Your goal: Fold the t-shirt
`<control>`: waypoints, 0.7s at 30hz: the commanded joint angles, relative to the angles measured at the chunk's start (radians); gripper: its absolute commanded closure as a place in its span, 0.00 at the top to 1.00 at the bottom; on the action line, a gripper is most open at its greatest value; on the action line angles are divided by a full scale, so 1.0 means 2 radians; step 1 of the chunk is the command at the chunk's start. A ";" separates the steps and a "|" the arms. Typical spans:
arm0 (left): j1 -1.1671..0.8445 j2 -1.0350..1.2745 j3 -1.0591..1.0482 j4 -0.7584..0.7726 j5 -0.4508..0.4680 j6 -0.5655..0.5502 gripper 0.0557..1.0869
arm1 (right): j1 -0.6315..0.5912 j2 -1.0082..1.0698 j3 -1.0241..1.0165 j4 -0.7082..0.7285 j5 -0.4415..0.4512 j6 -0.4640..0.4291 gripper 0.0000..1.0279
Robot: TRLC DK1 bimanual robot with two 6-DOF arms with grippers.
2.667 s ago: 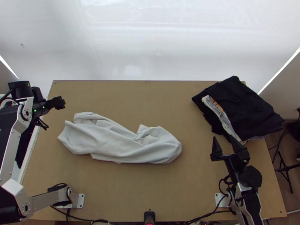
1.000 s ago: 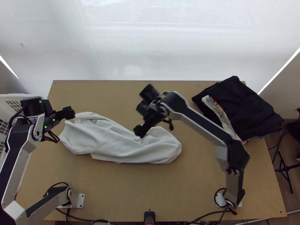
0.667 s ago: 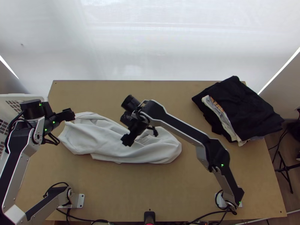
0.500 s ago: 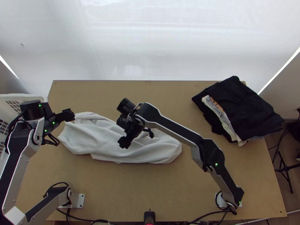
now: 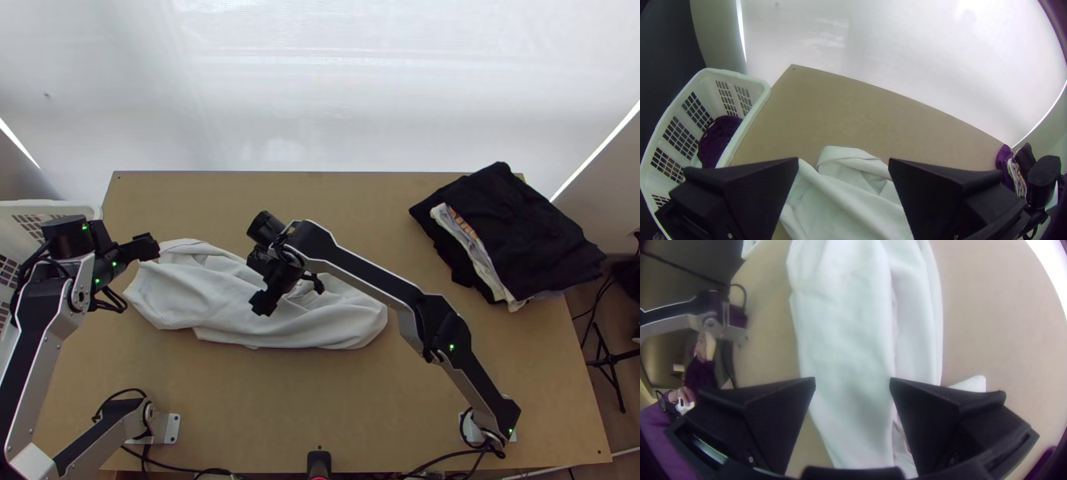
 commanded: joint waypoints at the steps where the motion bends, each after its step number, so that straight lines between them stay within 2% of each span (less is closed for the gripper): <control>1: -0.001 0.003 -0.003 0.009 0.000 0.001 0.95 | -0.001 0.004 -0.002 0.007 0.003 0.001 0.76; 7: -0.001 0.003 -0.008 0.012 0.000 0.002 0.95 | -0.001 0.002 -0.003 0.026 0.025 0.007 0.76; 9: 0.001 0.003 -0.008 0.012 0.000 0.003 0.95 | -0.001 0.000 -0.009 0.038 0.048 0.007 0.77; 15: 0.004 0.006 -0.009 0.013 0.000 0.005 0.95 | -0.001 0.004 -0.013 0.036 0.048 0.008 0.76; 16: 0.004 0.006 -0.009 0.015 0.000 0.005 0.95 | 0.001 0.004 -0.015 0.035 0.046 0.008 0.67; 17: 0.004 0.008 -0.009 0.016 0.000 0.005 0.95 | 0.002 0.004 -0.015 0.035 0.037 0.007 0.49; 19: 0.003 0.010 -0.009 0.019 0.000 0.005 0.95 | 0.002 0.002 -0.015 0.046 0.014 0.007 0.03; 21: 0.003 0.012 -0.010 0.023 0.001 0.005 0.95 | 0.003 0.002 -0.013 0.046 0.002 0.009 0.03</control>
